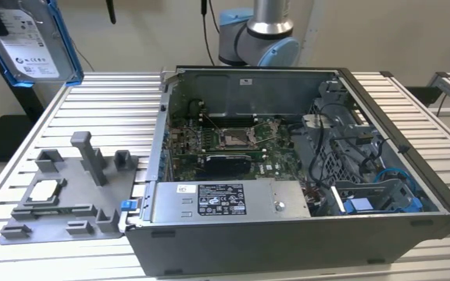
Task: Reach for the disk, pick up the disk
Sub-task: 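Pick up the disk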
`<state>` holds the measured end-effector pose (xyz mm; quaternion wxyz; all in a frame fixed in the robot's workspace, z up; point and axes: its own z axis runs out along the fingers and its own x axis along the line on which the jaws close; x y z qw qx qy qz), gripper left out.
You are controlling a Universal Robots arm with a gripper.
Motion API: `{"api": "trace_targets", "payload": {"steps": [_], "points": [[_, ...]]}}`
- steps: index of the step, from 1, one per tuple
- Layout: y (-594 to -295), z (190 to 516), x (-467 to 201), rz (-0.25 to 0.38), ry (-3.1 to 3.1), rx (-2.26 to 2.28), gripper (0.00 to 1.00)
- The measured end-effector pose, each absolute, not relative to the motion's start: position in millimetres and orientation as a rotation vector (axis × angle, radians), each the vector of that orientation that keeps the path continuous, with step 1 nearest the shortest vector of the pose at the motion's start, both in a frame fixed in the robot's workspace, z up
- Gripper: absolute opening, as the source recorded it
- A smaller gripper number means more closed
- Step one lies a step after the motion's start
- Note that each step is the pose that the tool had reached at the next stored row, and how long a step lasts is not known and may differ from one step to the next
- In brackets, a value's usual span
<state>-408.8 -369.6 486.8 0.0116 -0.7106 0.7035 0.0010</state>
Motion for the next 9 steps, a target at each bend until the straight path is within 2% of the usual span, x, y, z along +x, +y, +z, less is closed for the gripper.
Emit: {"api": "trace_targets", "payload": {"steps": [9], "points": [[-369.6,486.8,-391.8,0.003,2.194,-2.216,0.0]]}}
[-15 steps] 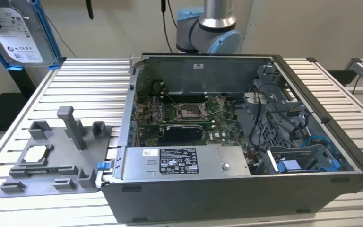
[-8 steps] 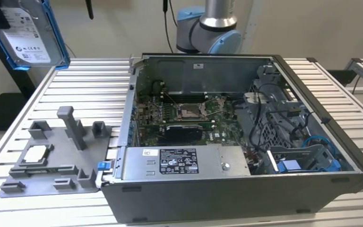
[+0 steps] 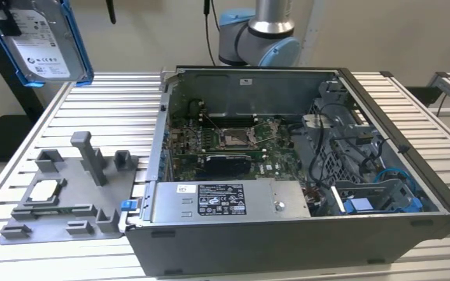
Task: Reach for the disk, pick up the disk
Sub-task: 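Pick up the disk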
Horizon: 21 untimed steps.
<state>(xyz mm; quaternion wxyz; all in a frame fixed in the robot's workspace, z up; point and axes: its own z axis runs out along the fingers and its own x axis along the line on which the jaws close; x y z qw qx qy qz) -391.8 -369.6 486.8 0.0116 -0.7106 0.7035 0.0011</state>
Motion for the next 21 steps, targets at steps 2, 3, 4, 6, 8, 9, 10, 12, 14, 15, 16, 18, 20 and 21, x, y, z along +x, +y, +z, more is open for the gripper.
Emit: {"api": "trace_targets", "payload": {"steps": [2,3,4,6,8,9,10,12,14,15,16,18,20,21], "points": [[-369.6,486.8,-388.4,0.003,2.194,-2.216,0.0],[-369.6,486.8,-386.8,0.003,2.194,-2.216,0.0],[-369.6,486.8,-385.2,0.003,2.194,-2.216,0.0],[-369.6,486.8,-382.1,0.003,2.194,-2.216,0.0],[-369.6,486.8,-379.7,0.003,2.194,-2.216,0.0],[-369.6,486.8,-378.4,0.003,2.194,-2.216,0.0],[-369.6,486.8,-376.9,0.003,2.194,-2.216,0.0],[-369.6,486.8,-373.4,0.003,2.194,-2.216,0.0],[-369.5,486.8,-368.9,0.003,2.194,-2.216,0.0],[-369.6,486.8,-366.4,0.003,2.194,-2.216,0.0],[-369.6,486.8,-363.7,0.003,2.194,-2.216,0.0],[-369.6,486.8,-358.2,0.003,2.194,-2.216,0.0],[-369.6,486.8,-352.5,0.003,2.194,-2.216,0.0],[-369.6,486.8,-349.4,0.003,2.194,-2.216,0.0]]}}
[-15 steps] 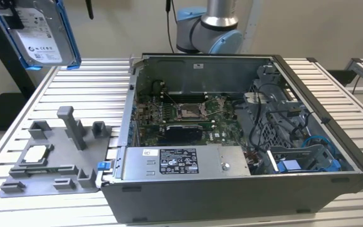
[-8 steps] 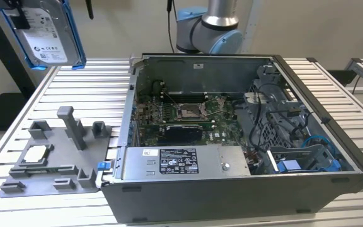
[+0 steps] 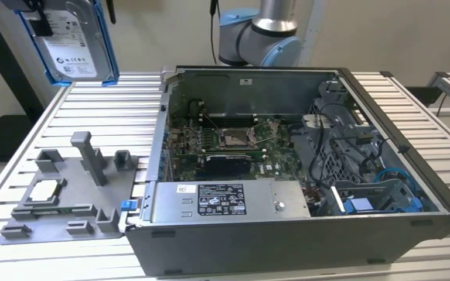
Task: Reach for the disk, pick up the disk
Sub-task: 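Pick up the disk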
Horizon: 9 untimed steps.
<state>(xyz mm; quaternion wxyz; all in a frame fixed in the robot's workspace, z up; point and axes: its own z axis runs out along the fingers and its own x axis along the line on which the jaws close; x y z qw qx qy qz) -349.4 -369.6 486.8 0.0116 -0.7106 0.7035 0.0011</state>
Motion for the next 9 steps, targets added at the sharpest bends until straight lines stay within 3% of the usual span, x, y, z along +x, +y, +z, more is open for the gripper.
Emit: {"api": "trace_targets", "payload": {"steps": [9], "points": [[-369.6,486.8,-320.8,0.003,2.194,-2.216,0.0]]}}
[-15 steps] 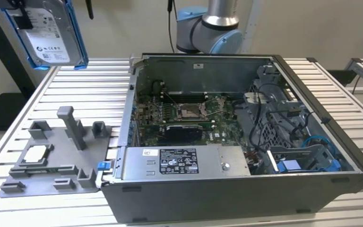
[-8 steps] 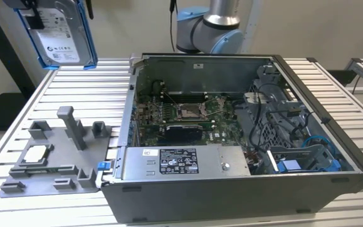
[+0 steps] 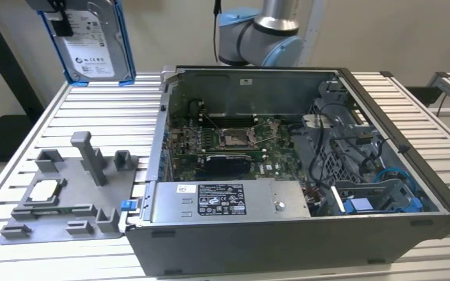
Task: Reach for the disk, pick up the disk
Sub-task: 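Pick up the disk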
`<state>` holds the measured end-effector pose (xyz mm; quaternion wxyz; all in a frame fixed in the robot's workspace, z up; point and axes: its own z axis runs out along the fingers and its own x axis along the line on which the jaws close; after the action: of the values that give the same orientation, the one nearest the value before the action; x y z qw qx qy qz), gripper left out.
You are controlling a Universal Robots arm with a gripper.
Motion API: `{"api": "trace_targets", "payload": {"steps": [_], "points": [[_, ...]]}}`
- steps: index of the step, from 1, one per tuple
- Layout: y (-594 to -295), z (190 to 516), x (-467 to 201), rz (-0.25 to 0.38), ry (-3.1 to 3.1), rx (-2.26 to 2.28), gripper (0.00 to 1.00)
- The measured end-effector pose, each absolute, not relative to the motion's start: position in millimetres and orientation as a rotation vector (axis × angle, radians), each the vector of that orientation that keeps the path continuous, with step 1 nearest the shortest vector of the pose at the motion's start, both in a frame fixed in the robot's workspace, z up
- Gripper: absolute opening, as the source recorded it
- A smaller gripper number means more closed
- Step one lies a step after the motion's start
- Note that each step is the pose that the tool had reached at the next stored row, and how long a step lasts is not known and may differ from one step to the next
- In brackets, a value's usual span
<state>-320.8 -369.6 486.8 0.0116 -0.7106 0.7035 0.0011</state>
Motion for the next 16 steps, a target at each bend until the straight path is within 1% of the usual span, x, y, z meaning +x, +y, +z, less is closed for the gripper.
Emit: {"api": "trace_targets", "payload": {"steps": [16], "points": [[-369.6,486.8,-270.4,0.003,2.194,-2.216,0.0]]}}
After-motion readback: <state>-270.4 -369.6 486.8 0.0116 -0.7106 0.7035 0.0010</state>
